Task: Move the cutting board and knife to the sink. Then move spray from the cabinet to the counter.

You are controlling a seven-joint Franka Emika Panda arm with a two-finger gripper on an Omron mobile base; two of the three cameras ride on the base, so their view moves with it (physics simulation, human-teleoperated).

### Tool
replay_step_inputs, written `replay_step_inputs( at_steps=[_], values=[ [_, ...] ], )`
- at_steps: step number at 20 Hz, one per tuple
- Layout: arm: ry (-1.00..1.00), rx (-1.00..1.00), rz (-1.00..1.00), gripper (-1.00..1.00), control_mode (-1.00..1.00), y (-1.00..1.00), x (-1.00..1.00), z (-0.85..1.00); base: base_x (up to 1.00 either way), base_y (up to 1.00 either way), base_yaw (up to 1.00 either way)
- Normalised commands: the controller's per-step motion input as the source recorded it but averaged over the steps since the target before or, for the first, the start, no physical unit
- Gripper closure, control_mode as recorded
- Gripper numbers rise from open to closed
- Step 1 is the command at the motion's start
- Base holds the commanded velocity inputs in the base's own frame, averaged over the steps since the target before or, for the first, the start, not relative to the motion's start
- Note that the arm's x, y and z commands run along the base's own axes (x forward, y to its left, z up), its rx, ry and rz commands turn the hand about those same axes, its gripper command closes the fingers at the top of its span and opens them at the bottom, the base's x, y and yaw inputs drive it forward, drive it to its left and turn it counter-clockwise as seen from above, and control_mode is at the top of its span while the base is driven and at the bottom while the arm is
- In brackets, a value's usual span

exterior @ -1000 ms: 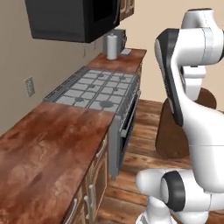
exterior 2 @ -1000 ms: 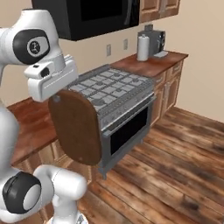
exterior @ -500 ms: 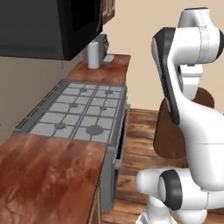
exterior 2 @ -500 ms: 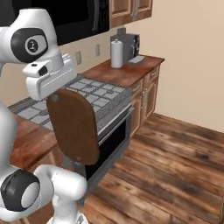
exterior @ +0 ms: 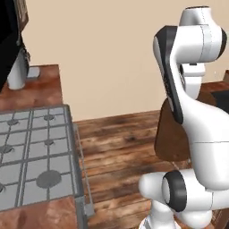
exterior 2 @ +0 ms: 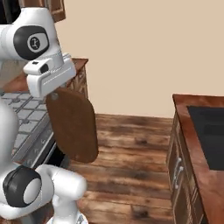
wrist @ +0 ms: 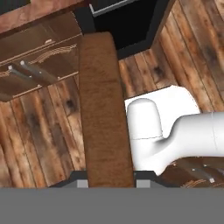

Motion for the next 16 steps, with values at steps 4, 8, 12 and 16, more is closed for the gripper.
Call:
replay_step_inputs(
  at_steps=[4, 8, 12, 16],
  values=[
    [0.0, 0.0, 0.0, 1.0, 1.0, 0.0, 0.0, 0.0, 0.09, 0.0, -0.85],
    [0.0, 0.0, 0.0, 1.0, 1.0, 0.0, 0.0, 0.0, 0.0, 0.0, -0.89],
    [0.0, 0.0, 0.0, 1.0, 1.0, 0.0, 0.0, 0.0, 0.0, 0.0, -0.9],
    [0.0, 0.0, 0.0, 1.0, 1.0, 0.0, 0.0, 0.0, 0.31, 0.18, -0.78]
  ],
)
